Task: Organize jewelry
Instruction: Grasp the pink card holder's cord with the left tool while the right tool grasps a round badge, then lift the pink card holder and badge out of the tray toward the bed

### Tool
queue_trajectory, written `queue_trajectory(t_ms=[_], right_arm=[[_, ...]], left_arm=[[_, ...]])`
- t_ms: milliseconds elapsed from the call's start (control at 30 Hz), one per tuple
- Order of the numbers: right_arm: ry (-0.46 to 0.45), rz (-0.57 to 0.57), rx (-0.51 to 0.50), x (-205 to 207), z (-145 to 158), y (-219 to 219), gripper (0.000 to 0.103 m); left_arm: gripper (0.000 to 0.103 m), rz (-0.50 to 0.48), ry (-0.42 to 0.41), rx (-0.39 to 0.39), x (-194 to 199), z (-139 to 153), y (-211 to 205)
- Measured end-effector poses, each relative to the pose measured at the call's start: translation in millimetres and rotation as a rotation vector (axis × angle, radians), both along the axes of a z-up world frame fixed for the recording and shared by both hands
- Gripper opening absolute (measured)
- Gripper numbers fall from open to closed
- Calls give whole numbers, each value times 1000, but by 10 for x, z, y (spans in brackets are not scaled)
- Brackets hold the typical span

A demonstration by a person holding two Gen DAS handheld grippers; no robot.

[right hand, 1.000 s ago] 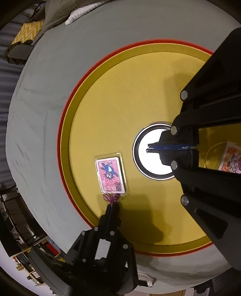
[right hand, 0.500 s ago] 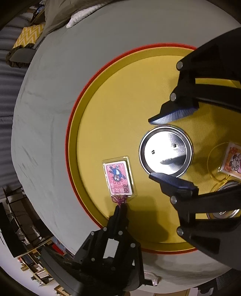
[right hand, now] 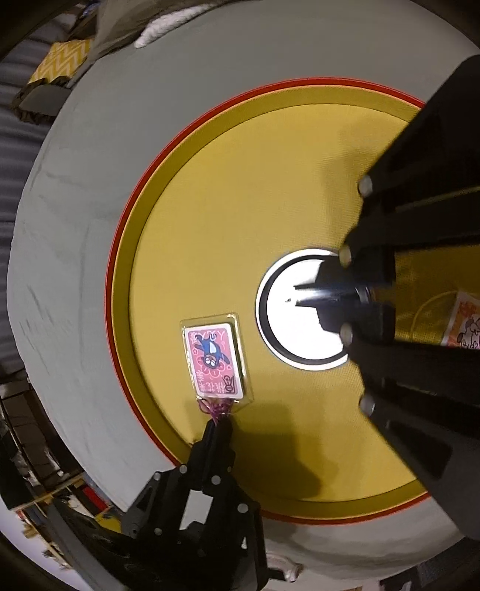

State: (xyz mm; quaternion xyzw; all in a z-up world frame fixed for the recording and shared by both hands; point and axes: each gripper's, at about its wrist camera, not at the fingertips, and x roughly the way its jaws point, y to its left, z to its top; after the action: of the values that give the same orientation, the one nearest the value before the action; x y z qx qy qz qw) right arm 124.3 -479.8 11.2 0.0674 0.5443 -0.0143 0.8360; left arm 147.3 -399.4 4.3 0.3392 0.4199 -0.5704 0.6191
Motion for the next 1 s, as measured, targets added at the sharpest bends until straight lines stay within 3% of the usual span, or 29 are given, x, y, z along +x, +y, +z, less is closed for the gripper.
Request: queue_trajectory(t_ms=[267, 533, 1000], right_arm=[[-19, -60, 29, -93, -11, -113, 2], [-61, -103, 42, -165, 161, -142, 2], [-155, -133, 20, -452, 780, -12, 2]], left_arm=[[3, 5, 1, -38, -56, 57, 100], [3, 27, -10, -84, -10, 262, 205], [3, 15, -84, -203, -9, 1024, 511]])
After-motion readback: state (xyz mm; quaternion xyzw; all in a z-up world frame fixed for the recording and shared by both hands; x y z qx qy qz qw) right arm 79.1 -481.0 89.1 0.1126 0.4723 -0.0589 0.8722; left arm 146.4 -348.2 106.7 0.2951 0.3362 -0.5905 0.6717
